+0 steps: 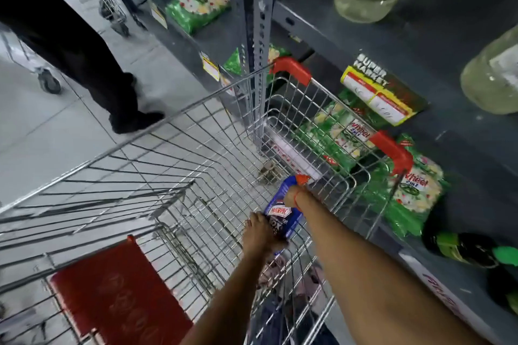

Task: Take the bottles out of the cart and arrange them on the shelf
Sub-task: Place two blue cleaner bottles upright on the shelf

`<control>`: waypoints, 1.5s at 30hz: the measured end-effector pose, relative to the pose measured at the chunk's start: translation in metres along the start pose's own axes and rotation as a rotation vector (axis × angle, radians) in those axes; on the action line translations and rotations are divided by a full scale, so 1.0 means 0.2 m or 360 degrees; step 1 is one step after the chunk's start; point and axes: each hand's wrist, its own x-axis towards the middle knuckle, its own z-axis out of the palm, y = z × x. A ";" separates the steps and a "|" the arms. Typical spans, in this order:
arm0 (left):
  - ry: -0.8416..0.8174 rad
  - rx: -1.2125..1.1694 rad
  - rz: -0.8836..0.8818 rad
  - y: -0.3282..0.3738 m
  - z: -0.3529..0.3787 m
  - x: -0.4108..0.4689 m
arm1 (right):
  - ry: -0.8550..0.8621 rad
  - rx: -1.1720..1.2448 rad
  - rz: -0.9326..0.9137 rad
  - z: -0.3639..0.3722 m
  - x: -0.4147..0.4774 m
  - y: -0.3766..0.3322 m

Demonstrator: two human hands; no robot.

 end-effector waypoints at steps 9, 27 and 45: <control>0.0229 -0.0081 -0.0018 -0.10 0.06 -0.01 | -0.0048 -0.0329 0.0007 0.00 0.07 0.01; 0.1506 -0.0999 0.0814 0.62 -0.90 -0.95 | 0.0501 0.0850 -0.1583 -0.76 -1.43 -0.31; -0.0397 -0.1212 0.2059 1.60 -0.46 -2.01 | 0.1264 0.1739 -0.1895 -1.29 -2.52 1.36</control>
